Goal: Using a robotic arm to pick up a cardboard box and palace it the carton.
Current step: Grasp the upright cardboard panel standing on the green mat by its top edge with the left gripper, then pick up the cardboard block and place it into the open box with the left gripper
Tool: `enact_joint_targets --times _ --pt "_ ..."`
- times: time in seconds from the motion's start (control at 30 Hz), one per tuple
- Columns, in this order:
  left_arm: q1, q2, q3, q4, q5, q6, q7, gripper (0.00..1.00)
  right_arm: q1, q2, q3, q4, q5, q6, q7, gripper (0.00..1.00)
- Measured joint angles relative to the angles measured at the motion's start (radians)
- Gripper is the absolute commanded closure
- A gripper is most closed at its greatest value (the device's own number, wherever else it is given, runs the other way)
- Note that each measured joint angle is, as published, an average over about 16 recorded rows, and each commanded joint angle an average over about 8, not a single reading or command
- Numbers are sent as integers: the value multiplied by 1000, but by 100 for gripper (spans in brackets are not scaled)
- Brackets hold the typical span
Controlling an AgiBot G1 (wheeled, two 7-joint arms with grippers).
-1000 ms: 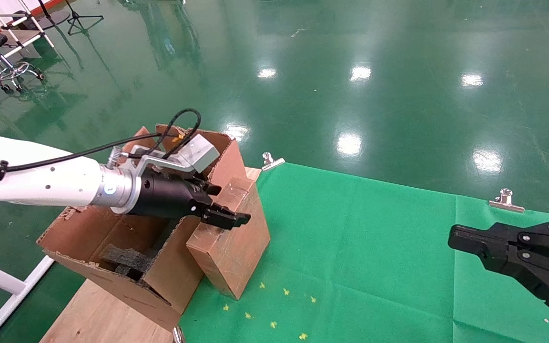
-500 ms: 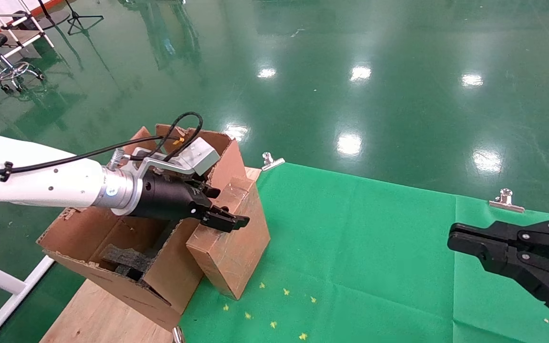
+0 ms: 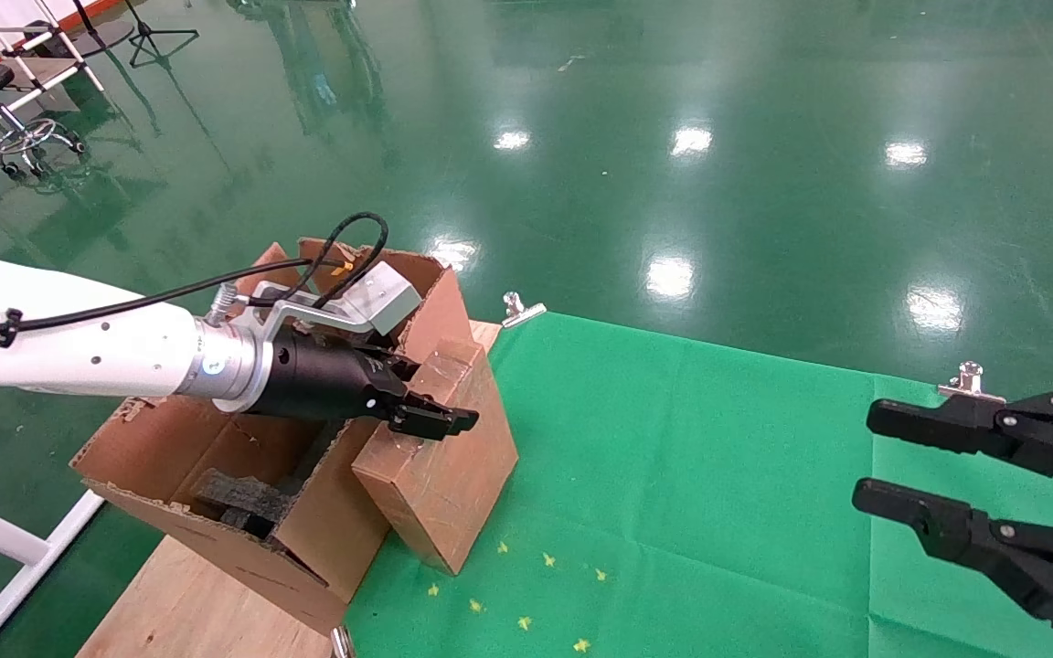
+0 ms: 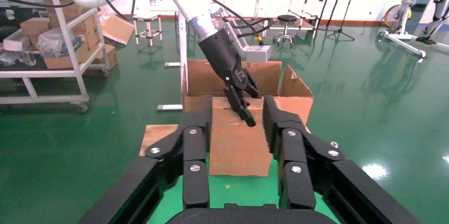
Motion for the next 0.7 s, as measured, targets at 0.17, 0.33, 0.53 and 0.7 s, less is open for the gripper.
enact_joint_targets --times 0.17,0.33,0.53,0.7 --pt "-4 1 -1 7 -2 0 9 100 0 0 0 0 0 0 0 0" --pt "-17 0 -10 19 -19 4 29 100 0 0 0 0 0 0 0 0" --pt "-62 -6 -38 61 -69 18 78 100 0 0 0 0 0 0 0 0" --pt "-134 -13 -75 136 -127 44 141 100 0 0 0 0 0 0 0 0"
